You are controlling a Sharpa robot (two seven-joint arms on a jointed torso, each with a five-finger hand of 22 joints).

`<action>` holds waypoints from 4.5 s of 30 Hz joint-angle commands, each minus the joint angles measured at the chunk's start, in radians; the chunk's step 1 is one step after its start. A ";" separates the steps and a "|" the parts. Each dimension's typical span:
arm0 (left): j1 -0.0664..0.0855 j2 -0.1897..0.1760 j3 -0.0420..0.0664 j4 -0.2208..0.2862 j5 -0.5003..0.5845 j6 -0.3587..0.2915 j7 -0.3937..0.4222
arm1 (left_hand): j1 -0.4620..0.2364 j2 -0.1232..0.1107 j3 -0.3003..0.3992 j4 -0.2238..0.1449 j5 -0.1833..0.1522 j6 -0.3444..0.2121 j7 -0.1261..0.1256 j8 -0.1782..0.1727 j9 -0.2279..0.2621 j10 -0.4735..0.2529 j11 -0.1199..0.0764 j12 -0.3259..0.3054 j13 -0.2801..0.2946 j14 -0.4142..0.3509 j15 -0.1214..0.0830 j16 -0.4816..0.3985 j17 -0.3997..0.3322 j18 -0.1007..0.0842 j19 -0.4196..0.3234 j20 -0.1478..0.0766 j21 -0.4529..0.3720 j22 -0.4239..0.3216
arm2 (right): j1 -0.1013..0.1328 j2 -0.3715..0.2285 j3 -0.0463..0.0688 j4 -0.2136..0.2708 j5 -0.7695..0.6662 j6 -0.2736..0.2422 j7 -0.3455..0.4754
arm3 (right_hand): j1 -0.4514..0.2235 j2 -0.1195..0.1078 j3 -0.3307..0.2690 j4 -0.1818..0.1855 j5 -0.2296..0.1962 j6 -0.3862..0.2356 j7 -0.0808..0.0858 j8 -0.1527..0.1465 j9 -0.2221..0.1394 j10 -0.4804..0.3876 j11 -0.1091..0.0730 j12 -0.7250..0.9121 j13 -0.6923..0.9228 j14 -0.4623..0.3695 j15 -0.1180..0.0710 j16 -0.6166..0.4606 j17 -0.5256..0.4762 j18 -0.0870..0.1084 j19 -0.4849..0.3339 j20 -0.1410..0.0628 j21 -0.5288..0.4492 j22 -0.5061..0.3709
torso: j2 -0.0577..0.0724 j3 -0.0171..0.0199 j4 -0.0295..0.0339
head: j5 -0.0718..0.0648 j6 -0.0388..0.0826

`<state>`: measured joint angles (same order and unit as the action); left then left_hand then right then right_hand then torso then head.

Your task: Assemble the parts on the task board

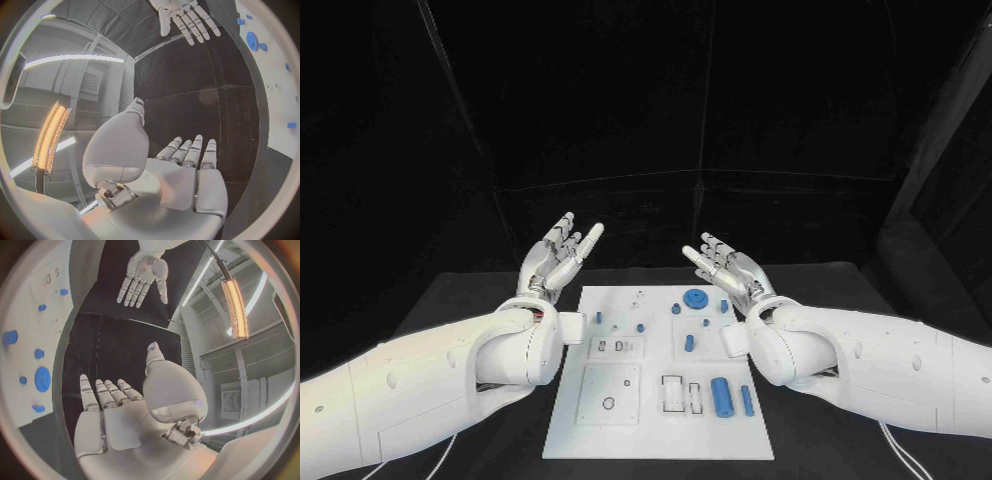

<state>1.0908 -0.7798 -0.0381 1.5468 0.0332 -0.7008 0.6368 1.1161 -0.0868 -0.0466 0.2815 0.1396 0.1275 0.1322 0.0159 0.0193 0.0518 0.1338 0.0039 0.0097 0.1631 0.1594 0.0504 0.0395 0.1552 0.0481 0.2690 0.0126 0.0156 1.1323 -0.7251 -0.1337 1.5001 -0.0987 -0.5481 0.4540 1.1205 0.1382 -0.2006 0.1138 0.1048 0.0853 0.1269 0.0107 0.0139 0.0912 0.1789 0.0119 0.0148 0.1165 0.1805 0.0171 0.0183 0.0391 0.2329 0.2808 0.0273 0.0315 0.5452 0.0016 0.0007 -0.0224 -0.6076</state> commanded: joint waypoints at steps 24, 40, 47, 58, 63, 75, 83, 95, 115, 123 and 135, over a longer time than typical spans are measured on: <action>0.013 -0.085 0.000 0.014 -0.012 0.202 0.011 | 0.219 0.110 -0.042 -0.087 -0.005 0.710 0.124 0.125 0.051 0.821 0.075 0.190 0.055 0.739 0.011 0.219 0.062 0.028 0.721 0.012 0.276 0.115 | 0.091 -0.024 -0.011 -0.133 -0.537 0.087 -0.032 | 0.271 0.042 0.110 -0.407 0.078 0.889 0.087 0.109 0.052 0.972 -0.025 0.124 0.046 0.980 -0.066 0.176 0.048 0.148 0.671 -0.050 0.235 0.072 | 0.049 -0.0076 -0.0127 | 0.002 0.008; 0.051 -0.151 0.000 0.123 -0.050 0.271 -0.018 | 0.234 0.136 -0.070 -0.150 -0.006 0.817 0.097 0.111 0.047 0.964 0.041 0.164 0.058 0.896 -0.028 0.181 0.082 0.030 0.842 -0.024 0.271 0.091 | 0.188 0.007 0.027 -0.175 -1.163 0.220 -0.321 | 0.262 -0.018 0.127 -0.405 0.155 0.978 0.036 0.063 0.052 1.161 -0.095 0.066 0.048 1.362 -0.182 0.307 0.167 0.141 0.932 -0.190 0.483 0.188 | 0.141 -0.0159 -0.0034 | -0.027 0.048; 0.059 -0.154 0.000 0.147 -0.050 0.290 -0.020 | 0.214 0.139 -0.091 -0.146 -0.030 0.817 0.102 0.098 0.046 0.963 0.046 0.145 0.056 0.896 -0.025 0.160 0.083 0.028 0.844 -0.022 0.259 0.081 | 0.195 0.033 0.042 -0.181 -1.351 0.303 -0.433 | 0.265 -0.039 0.140 -0.404 0.097 0.993 0.034 0.054 0.052 1.135 -0.093 0.049 0.047 1.383 -0.188 0.349 0.221 0.140 0.955 -0.199 0.572 0.238 | 0.171 -0.0200 -0.0013 | -0.037 0.053; 0.061 -0.146 0.000 0.146 -0.050 0.313 -0.022 | 0.212 0.142 -0.095 -0.146 -0.031 0.820 0.102 0.096 0.046 0.967 0.045 0.143 0.057 0.900 -0.025 0.156 0.085 0.029 0.846 -0.022 0.257 0.079 | 0.197 0.074 0.046 -0.209 -1.443 0.349 -0.463 | 0.221 -0.053 0.154 -0.405 0.087 0.965 0.037 0.053 0.052 1.093 -0.089 0.051 0.049 1.388 -0.183 0.852 0.626 0.141 0.980 -0.197 0.774 0.358 | 0.203 -0.0244 0.0060 | -0.032 0.049; 0.061 -0.142 0.000 0.144 -0.050 0.319 -0.023 | 0.212 0.142 -0.095 -0.146 -0.031 0.820 0.102 0.096 0.046 0.967 0.045 0.143 0.057 0.900 -0.025 0.156 0.085 0.029 0.847 -0.022 0.257 0.079 | 0.197 0.091 0.046 -0.220 -1.459 0.364 -0.471 | 0.214 -0.063 0.153 -0.401 0.087 0.943 0.047 0.052 0.051 1.063 -0.079 0.052 0.049 1.382 -0.176 0.949 0.723 0.141 0.964 -0.187 0.819 0.387 | 0.211 -0.0250 0.0075 | -0.032 0.051; 0.061 -0.136 0.000 0.140 -0.050 0.326 -0.028 | 0.212 0.143 -0.096 -0.146 -0.031 0.820 0.102 0.095 0.046 0.967 0.045 0.142 0.057 0.900 -0.025 0.156 0.085 0.029 0.847 -0.022 0.256 0.079 | 0.197 0.122 0.046 -0.235 -1.467 0.400 -0.472 | 0.213 -0.056 0.171 -0.402 0.117 0.941 0.050 0.055 0.053 1.054 -0.077 0.056 0.050 1.378 -0.174 1.098 0.876 0.132 0.971 -0.176 0.945 0.515 | 0.223 -0.0272 0.0113 | -0.031 0.053; 0.061 -0.133 0.000 0.136 -0.050 0.329 -0.031 | 0.213 0.143 -0.096 -0.147 -0.031 0.820 0.102 0.095 0.046 0.967 0.045 0.141 0.057 0.900 -0.025 0.155 0.085 0.029 0.847 -0.022 0.256 0.078 | 0.197 0.131 0.045 -0.246 -1.482 0.451 -0.485 | 0.214 -0.055 0.181 -0.402 0.119 0.939 0.051 0.053 0.052 1.053 -0.076 0.055 0.050 1.376 -0.173 1.127 0.903 0.128 0.971 -0.175 0.978 0.548 | 0.225 -0.0267 0.0102 | -0.031 0.050; 0.061 -0.131 0.000 0.130 -0.050 0.334 -0.036 | 0.213 0.144 -0.096 -0.147 -0.031 0.820 0.102 0.094 0.046 0.967 0.046 0.140 0.057 0.900 -0.025 0.154 0.085 0.029 0.847 -0.022 0.255 0.078 | 0.196 0.135 0.045 -0.252 -1.489 0.478 -0.486 | 0.235 -0.045 0.227 -0.404 0.091 0.945 0.048 0.054 0.052 1.062 -0.078 0.056 0.049 1.371 -0.173 1.168 0.939 0.124 0.967 -0.174 1.026 0.597 | 0.230 -0.0272 0.0116 | -0.029 0.045; 0.061 -0.133 0.000 0.130 -0.042 0.341 -0.046 | 0.211 0.147 -0.098 -0.147 -0.031 0.819 0.104 0.091 0.046 0.966 0.047 0.137 0.057 0.900 -0.024 0.150 0.085 0.029 0.848 -0.022 0.253 0.076 | 0.195 0.153 0.045 -0.269 -1.497 0.457 -0.490 | 0.237 -0.025 0.385 -0.403 0.037 0.975 0.041 0.056 0.053 1.089 -0.085 0.057 0.049 1.369 -0.178 1.221 0.985 0.118 0.961 -0.176 1.094 0.664 | 0.236 -0.0290 0.0114 | -0.025 0.038; 0.061 -0.137 0.000 0.130 -0.036 0.341 -0.047 | 0.211 0.148 -0.099 -0.147 -0.031 0.819 0.104 0.091 0.045 0.965 0.047 0.136 0.056 0.900 -0.024 0.149 0.085 0.029 0.848 -0.022 0.253 0.076 | 0.195 0.130 0.045 -0.236 -1.494 0.334 -0.494 | 0.211 -0.051 0.504 -0.399 0.026 1.003 0.035 0.055 0.053 1.119 -0.091 0.057 0.050 1.372 -0.182 1.252 1.013 0.113 0.964 -0.180 1.131 0.702 | 0.235 -0.0302 0.0113 | -0.022 0.043; 0.061 -0.136 0.000 0.122 0.004 0.342 -0.046 | 0.213 0.151 -0.099 -0.149 -0.030 0.818 0.105 0.088 0.045 0.965 0.048 0.133 0.056 0.900 -0.023 0.146 0.085 0.029 0.848 -0.021 0.251 0.074 | 0.196 0.150 0.047 -0.245 -1.477 0.213 -0.522 | 0.176 -0.097 0.628 -0.392 0.025 1.001 0.038 0.053 0.053 1.117 -0.089 0.054 0.050 1.369 -0.179 1.264 1.014 0.113 0.955 -0.178 1.149 0.712 | 0.241 -0.0302 0.0211 | -0.015 0.064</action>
<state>1.1505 -0.9163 -0.0387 1.6690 0.0205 -0.3723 0.5861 1.3304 0.0588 -0.1391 0.1336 0.1131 0.9434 0.2336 0.1088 0.0663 1.0132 0.1787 0.1424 0.0665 1.0580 0.1362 0.2003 0.1235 0.1779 0.8905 0.2484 0.2673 0.0911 1.3256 -0.5793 -0.0875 1.2595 -1.5816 -0.2651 -0.0525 1.2971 0.0475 0.4235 -0.2778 0.1255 1.0845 0.1626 0.0606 0.0663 1.1898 0.1056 0.0685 0.0642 1.4651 -0.0001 1.2758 1.0314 0.1712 1.1937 0.1019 1.1705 0.7426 0.7838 -0.0294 0.0188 -0.0383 -0.5474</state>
